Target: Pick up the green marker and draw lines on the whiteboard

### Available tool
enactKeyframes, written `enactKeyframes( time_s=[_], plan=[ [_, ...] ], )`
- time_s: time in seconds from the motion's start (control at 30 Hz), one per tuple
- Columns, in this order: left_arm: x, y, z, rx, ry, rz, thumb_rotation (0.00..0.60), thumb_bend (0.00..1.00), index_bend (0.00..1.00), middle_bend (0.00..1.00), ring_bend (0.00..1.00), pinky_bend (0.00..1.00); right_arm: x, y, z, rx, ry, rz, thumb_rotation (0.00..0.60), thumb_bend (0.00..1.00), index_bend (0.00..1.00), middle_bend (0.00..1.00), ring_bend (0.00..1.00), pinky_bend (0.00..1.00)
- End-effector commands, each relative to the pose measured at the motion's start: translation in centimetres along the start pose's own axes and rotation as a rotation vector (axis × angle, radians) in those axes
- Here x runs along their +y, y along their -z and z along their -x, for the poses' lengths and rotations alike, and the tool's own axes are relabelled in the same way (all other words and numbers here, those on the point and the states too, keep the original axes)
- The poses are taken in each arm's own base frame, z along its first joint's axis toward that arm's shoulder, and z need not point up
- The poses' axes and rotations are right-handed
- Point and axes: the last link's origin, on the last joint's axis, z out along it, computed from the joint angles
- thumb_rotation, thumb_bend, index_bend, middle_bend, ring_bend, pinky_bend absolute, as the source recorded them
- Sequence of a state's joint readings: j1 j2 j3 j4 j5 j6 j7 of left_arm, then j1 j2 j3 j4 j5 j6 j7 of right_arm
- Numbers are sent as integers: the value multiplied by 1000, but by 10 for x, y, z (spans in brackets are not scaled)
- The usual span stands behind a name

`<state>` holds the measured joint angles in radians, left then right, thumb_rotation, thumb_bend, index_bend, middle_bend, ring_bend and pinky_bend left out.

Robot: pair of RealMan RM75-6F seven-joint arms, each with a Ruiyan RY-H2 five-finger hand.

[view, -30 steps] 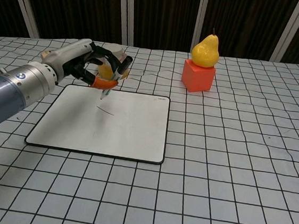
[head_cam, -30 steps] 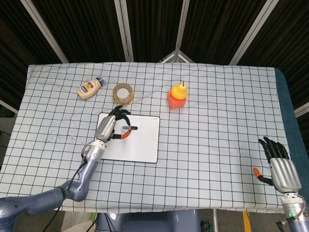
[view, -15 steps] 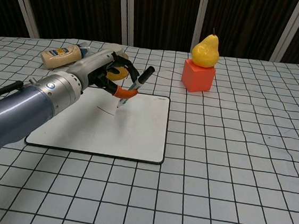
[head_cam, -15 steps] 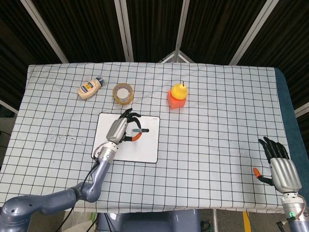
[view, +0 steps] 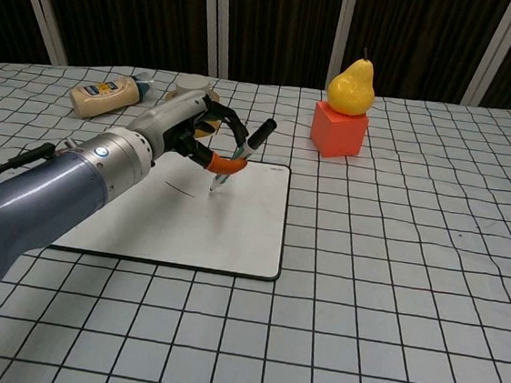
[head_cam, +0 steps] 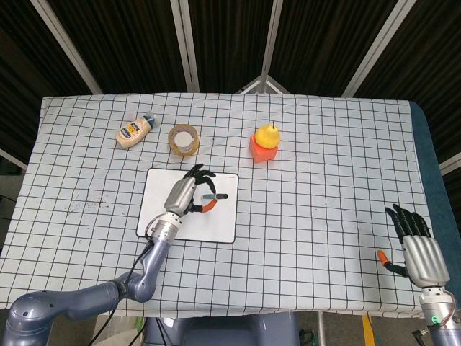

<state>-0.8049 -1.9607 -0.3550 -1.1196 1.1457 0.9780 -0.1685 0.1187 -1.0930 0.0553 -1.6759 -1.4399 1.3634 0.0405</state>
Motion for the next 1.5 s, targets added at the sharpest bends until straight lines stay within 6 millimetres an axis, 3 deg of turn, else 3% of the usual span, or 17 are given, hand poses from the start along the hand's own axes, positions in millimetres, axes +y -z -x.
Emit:
enactKeyframes(
  time_s=[0.03, 0.7, 1.17, 1.5],
  plan=[
    [0, 0, 0, -1, -4, 0, 600, 526, 708, 247, 55, 112, 0, 0, 0, 1, 1, 0, 600, 325, 0, 0, 0, 36],
    [-15, 15, -3, -6, -39, -28, 600, 526, 712, 248, 54, 113, -1, 1, 0, 11, 8, -9, 600, 325, 0, 0, 0, 36],
    [-34, 58, -17, -8, -18, -65, 600, 525, 716, 249, 55, 113, -2, 1, -1, 29, 13, -11, 600, 324, 0, 0, 0, 36],
    [-21, 80, -43, 51, 49, 5, 600, 526, 716, 249, 54, 112, -2, 2, -1, 34, 12, -11, 600, 325, 0, 0, 0, 36]
  ],
)
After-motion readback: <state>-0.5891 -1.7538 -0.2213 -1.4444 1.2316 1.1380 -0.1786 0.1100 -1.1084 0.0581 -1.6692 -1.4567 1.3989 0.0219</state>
